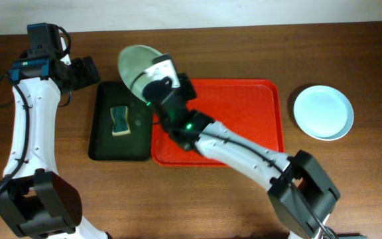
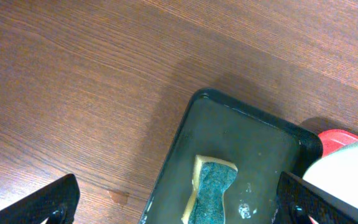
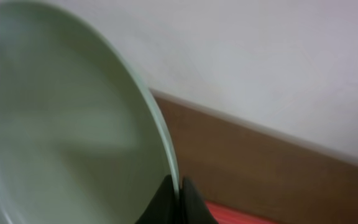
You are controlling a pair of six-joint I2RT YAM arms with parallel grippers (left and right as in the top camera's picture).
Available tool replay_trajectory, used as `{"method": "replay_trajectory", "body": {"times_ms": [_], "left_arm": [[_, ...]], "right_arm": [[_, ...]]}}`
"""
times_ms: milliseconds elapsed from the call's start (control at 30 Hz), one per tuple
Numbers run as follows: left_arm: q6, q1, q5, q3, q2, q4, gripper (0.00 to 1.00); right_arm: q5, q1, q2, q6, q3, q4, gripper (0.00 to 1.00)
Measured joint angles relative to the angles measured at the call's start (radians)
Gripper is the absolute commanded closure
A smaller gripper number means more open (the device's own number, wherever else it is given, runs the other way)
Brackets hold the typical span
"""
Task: Clean dirty plates on tray and stack at the side
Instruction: 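Lift the plate with the right gripper and tip it over the trays, then carry the plate right and set it onto the plate stack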
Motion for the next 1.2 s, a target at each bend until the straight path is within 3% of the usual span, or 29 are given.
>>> {"method": "replay_trajectory", "body": {"times_ms": [233,400,533,933,1200], "left_arm": [[0.0,0.0,0.0,0.0,0.0,0.0,0.01],[0.0,0.0,0.0,0.0,0.0,0.0,0.01],[0.0,0.0,0.0,0.0,0.0,0.0,0.01],[0.0,0.0,0.0,0.0,0.0,0.0,0.01],[0.0,0.0,0.0,0.0,0.0,0.0,0.01]], "right_arm": [[-0.421,-0.163,0.0,0.359,-0.001,-0.128,0.96],[-0.684,-0.267,0.0,0.502,-0.001,-0.134,0.96],[-0.873,-0.415,0.0,0.549,0.001,-0.277,0.96],[-0.952,-0.967,0.003,0.568,0.002,-0.719,0.96],[-0.972,-1.258,0.003,0.558,0.002,-0.882,0.96]]}}
